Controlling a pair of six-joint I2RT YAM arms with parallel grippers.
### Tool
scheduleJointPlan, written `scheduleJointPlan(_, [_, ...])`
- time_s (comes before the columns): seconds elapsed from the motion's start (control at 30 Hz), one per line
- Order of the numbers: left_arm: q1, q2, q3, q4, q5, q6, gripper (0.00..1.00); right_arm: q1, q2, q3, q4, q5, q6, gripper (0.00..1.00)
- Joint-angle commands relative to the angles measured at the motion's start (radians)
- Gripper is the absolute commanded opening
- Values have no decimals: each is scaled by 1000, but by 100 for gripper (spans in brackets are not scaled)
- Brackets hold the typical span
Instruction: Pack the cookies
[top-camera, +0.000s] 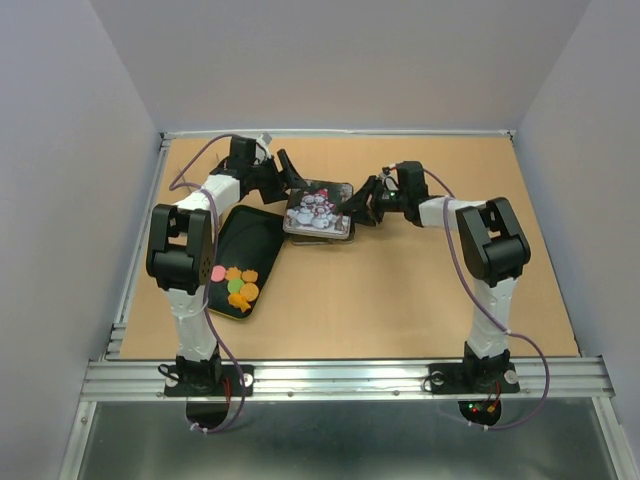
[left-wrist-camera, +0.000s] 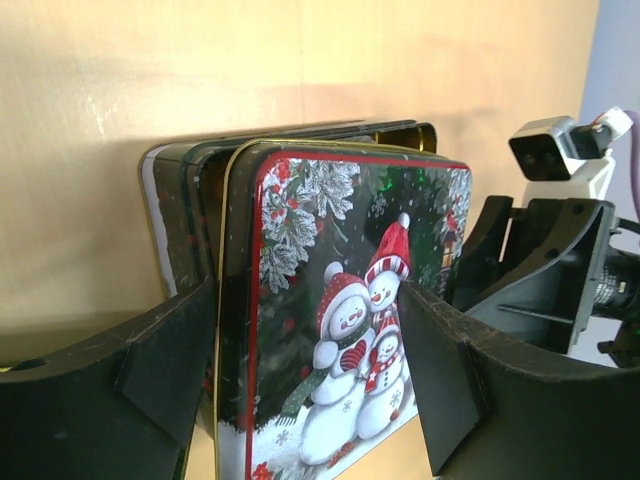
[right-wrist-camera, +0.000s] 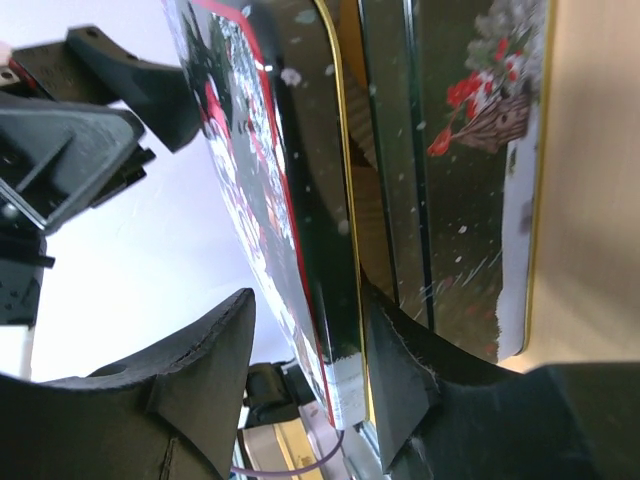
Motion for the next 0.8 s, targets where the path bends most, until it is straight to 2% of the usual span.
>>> scheduleJointPlan(0.0, [-7, -52, 15, -34, -24, 26, 82, -9, -4, 68, -32, 21, -11, 52])
scheduleJointPlan(0.2, [-13, -43, 49, -100, -90, 46, 82, -20, -15, 99, -69, 30, -19, 53])
scheduleJointPlan(0.77, [-37, 0, 144, -160, -120, 36, 82, -47, -21, 168, -128, 59, -43, 54])
